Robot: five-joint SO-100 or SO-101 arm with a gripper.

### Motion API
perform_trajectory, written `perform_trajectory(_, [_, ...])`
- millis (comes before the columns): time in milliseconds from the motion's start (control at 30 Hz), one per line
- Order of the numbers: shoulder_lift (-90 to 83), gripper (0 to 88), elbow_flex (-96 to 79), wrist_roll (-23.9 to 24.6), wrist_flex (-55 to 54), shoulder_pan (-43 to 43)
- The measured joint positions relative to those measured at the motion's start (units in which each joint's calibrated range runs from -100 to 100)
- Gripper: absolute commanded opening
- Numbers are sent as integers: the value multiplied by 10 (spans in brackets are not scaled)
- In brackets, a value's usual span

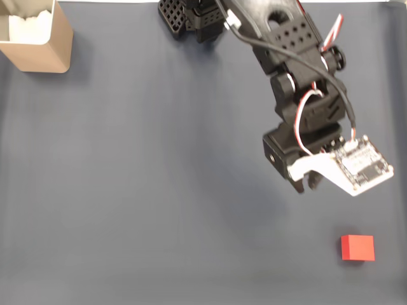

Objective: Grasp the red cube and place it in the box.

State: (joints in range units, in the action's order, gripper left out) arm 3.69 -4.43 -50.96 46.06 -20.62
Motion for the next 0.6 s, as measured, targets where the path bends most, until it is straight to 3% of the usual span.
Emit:
perform_trajectory(267, [69, 228, 35, -6, -78, 1])
perform_trajectory(600, [150, 329, 81, -8, -133, 1])
